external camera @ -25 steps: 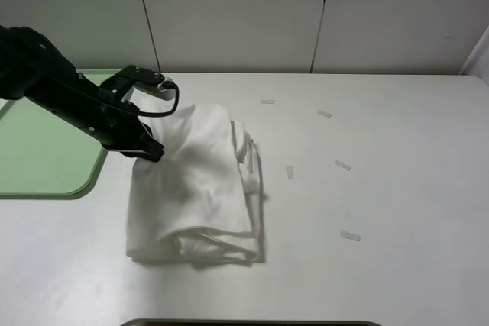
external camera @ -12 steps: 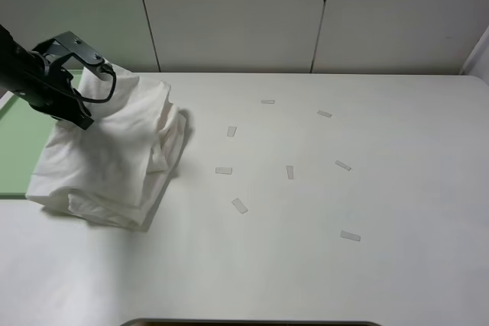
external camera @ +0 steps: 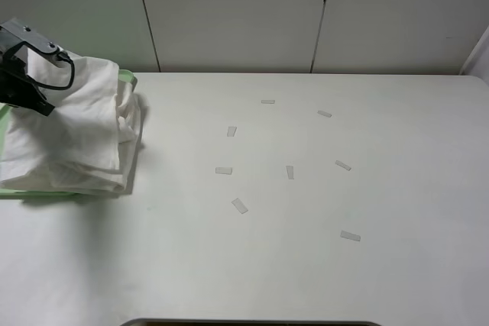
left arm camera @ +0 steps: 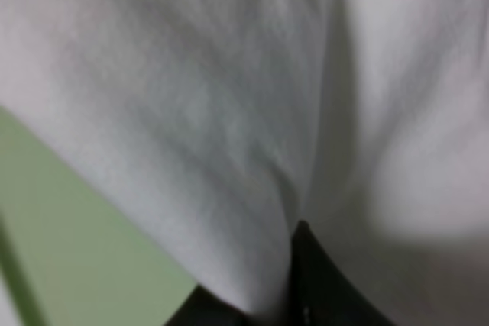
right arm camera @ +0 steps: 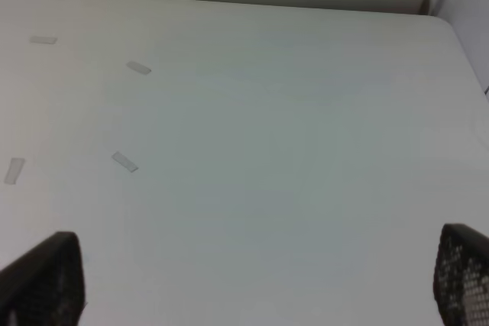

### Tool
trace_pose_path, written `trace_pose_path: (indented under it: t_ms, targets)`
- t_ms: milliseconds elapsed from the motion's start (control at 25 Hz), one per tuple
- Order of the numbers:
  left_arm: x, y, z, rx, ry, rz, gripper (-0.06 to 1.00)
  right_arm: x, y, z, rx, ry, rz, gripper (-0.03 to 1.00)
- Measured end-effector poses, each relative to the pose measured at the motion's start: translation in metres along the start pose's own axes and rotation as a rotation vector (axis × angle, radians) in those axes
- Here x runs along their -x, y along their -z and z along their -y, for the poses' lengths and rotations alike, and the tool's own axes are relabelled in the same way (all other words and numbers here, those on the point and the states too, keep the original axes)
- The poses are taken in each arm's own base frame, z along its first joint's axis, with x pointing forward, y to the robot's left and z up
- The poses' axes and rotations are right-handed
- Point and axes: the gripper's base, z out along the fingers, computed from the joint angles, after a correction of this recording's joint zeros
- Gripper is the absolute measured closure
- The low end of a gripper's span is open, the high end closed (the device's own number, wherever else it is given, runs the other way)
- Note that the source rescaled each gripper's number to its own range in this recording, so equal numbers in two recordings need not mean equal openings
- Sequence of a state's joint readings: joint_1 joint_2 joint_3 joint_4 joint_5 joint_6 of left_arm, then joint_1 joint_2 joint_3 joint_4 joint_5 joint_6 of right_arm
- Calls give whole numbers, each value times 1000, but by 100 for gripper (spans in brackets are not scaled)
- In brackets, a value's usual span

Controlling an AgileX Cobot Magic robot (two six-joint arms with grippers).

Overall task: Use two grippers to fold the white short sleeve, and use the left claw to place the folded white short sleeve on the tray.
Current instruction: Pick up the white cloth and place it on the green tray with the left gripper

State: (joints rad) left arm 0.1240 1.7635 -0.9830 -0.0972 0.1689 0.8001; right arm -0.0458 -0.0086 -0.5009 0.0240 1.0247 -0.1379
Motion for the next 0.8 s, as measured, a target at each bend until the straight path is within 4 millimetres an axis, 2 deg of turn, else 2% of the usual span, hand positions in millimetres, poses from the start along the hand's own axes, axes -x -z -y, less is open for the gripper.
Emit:
trace_pose_path:
  t_ms: [160, 520, 800]
  targets:
    - [-9, 2, -22, 66, 43, 13, 90, 0, 0, 0, 0, 0, 0, -3]
    - [-10, 5, -40, 155, 59, 65, 90, 0, 0, 0, 0, 0, 0, -3]
    - [-23, 8, -55, 187, 102, 50, 90, 0, 0, 0, 0, 0, 0, -3]
